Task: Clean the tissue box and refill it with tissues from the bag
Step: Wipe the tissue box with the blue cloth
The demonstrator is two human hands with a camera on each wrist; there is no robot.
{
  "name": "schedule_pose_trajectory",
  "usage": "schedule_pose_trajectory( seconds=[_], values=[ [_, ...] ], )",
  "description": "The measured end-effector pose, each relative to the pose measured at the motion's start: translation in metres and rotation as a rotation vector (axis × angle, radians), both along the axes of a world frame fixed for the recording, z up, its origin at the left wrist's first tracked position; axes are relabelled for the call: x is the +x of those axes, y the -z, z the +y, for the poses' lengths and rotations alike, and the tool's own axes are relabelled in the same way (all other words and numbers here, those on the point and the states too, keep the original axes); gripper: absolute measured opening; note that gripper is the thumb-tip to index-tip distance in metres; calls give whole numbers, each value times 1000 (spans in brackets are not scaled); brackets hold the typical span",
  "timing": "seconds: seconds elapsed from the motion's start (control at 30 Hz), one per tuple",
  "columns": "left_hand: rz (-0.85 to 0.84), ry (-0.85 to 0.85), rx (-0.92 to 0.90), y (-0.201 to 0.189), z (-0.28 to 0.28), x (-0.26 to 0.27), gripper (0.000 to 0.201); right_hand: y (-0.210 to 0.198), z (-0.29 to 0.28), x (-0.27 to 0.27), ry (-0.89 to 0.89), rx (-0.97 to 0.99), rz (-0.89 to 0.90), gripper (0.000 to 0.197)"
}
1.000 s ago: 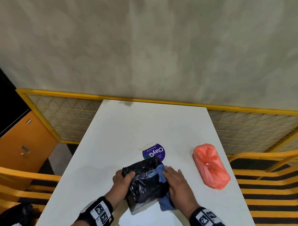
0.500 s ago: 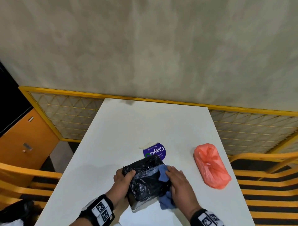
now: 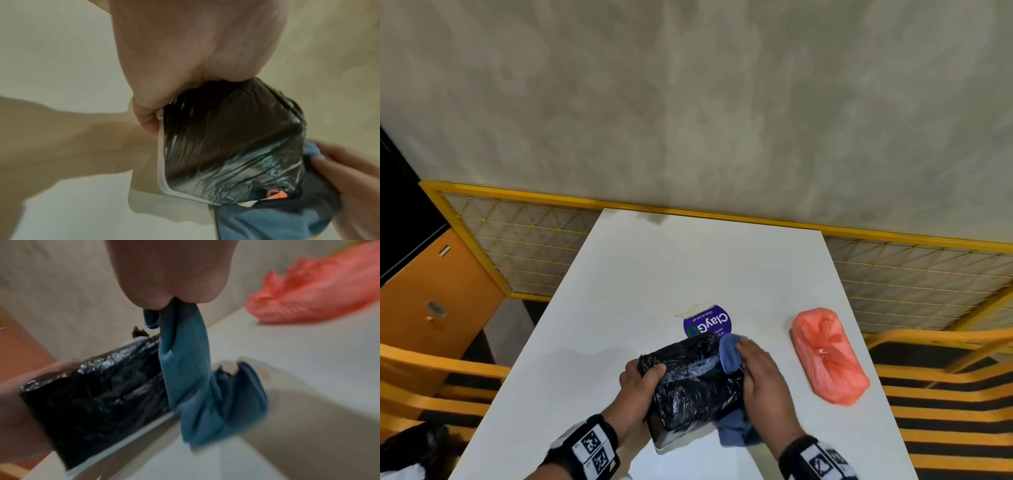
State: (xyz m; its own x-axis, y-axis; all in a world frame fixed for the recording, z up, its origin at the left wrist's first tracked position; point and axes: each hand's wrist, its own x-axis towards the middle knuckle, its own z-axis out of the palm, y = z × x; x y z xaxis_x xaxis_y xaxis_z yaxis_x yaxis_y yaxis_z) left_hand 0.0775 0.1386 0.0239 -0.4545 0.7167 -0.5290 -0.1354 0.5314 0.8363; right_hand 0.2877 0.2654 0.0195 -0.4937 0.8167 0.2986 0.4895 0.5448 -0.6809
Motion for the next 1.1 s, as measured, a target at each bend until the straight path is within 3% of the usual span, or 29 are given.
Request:
schedule_pose_trajectory(
  seconds=[0.1,0.2,0.43,0.63,0.73,0.9,1.0,1.1],
  values=[
    [24,-5,6,2,1,4,85,-21,7,-32,-155,37,-242,51],
    [66,-17,5,2,4,5,83,-21,-1,-54,-253,86,-453,33],
    [139,34,-14,-3,5,6,73,-23,4,-66,-223,68,-411,32],
    [119,-19,13,-9,10,9,73,-38,-16,-74,-491,217,-269,51],
    [63,-108,19,-15,15,10,57,-39,-29,-70,-516,249,-212,57],
    [-3,-201,-24,-3,15,7,87,-14,-66,-40,-736,383,-216,50],
    [24,-149,-26,-4,14,7,75,11,-53,-17,-626,370,-218,59],
    [19,-151,-27,22,11,0,78,23,-25,7,-464,332,-258,68]
  ],
)
